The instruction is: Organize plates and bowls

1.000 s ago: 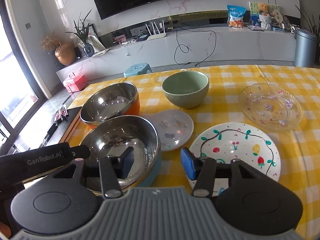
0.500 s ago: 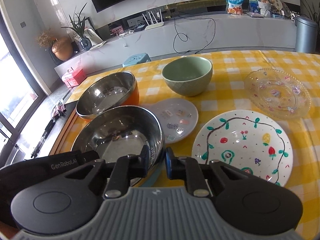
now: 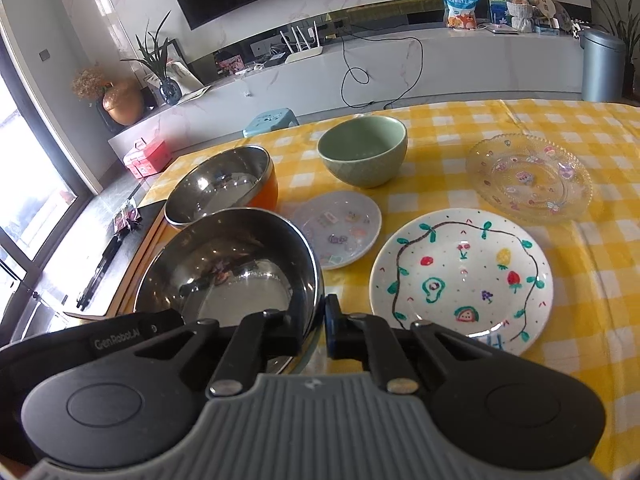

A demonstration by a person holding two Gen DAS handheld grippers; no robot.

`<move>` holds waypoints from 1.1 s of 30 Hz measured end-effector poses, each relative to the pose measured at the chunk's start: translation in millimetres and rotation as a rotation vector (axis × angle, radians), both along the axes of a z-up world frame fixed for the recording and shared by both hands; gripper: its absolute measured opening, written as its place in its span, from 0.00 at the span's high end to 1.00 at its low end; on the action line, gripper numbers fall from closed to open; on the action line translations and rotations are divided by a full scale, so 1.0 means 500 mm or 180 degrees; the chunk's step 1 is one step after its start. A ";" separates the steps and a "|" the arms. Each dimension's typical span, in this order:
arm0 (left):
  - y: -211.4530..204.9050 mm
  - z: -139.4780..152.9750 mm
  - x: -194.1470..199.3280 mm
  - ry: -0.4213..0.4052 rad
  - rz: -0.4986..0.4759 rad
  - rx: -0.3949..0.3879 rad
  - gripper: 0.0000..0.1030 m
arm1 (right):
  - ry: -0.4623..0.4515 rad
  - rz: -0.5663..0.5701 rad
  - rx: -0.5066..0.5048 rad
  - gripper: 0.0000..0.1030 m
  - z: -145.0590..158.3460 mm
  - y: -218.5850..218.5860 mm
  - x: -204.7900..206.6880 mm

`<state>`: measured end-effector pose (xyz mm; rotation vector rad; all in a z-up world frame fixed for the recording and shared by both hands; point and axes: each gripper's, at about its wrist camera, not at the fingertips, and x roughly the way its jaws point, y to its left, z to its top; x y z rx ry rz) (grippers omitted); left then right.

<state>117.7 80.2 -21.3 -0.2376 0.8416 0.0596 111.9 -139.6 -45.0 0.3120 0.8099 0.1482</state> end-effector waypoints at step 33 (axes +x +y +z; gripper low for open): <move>0.005 -0.015 -0.137 0.0396 -0.0069 -0.0066 0.90 | 0.0664 0.0119 0.0301 0.93 -0.020 -0.041 -0.145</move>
